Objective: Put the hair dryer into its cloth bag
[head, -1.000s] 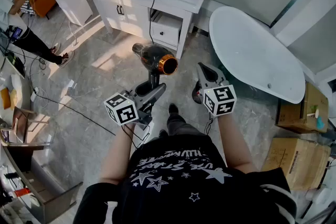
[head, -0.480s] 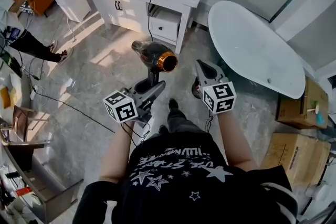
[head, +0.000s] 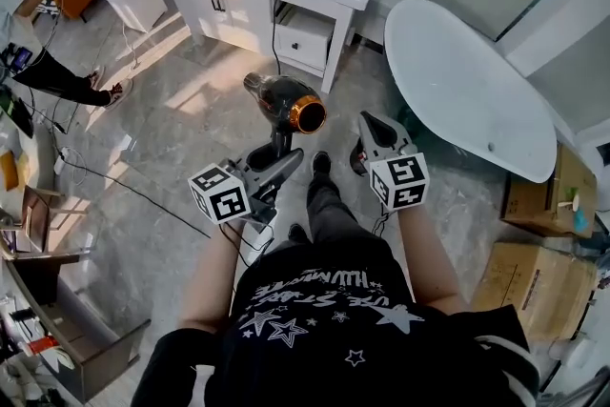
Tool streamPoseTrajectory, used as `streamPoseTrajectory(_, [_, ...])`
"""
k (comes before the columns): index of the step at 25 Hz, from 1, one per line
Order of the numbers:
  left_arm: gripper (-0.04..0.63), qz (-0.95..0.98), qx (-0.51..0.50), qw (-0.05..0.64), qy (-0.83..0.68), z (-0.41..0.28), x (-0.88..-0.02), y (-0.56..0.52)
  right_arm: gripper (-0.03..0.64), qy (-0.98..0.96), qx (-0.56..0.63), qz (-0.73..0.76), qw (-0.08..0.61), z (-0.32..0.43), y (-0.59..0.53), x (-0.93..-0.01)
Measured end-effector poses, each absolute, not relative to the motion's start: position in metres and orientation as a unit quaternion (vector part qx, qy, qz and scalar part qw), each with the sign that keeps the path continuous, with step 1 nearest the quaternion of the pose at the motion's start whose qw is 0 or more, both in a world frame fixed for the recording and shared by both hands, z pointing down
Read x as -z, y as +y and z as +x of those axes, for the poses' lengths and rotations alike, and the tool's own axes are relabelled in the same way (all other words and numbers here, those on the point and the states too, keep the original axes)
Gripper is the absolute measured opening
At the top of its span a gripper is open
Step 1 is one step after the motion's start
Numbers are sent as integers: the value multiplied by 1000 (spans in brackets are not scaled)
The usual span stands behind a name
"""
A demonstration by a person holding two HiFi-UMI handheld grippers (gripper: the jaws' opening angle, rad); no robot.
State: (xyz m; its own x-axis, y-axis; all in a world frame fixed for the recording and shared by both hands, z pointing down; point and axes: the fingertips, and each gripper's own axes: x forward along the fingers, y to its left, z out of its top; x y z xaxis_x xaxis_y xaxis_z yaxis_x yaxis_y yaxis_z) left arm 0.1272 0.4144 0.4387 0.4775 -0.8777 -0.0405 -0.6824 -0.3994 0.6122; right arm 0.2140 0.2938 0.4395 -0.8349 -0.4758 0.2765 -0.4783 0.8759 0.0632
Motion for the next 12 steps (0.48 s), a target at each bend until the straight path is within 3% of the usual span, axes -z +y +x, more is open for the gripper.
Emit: streamPoseTrajectory(12, [206, 818, 170, 274, -477, 83, -442, 323, 6, -958, -13, 250, 139, 164, 187, -447])
